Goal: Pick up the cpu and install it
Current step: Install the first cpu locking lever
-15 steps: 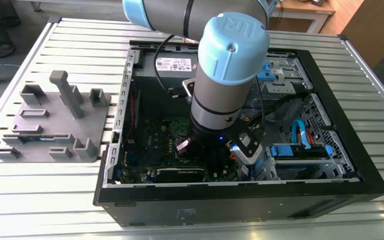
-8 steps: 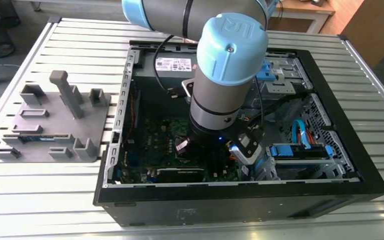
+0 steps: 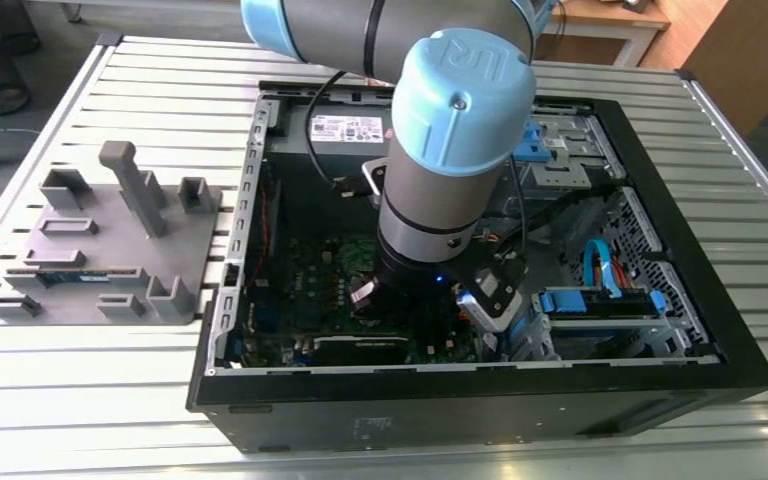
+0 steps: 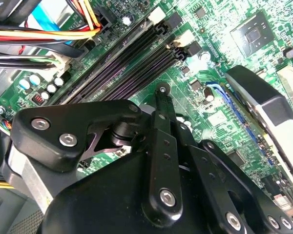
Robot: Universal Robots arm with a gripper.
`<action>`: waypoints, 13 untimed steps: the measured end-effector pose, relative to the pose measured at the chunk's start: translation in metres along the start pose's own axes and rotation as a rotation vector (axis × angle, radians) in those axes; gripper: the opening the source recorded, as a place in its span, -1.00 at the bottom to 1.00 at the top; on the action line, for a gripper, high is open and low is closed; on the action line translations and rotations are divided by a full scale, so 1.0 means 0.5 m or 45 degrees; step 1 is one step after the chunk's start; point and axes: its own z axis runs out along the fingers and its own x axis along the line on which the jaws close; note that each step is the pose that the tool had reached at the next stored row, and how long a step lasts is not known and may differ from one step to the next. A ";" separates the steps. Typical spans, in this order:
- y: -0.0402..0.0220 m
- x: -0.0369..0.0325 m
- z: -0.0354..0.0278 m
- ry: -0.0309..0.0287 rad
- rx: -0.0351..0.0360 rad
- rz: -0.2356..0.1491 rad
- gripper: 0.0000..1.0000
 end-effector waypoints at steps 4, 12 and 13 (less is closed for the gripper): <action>-0.002 0.000 0.002 -0.0003 -0.0007 0.002 -0.79; -0.003 0.001 0.002 -0.0005 -0.0007 0.007 -0.79; -0.003 0.001 0.002 -0.0006 -0.0006 0.011 -0.79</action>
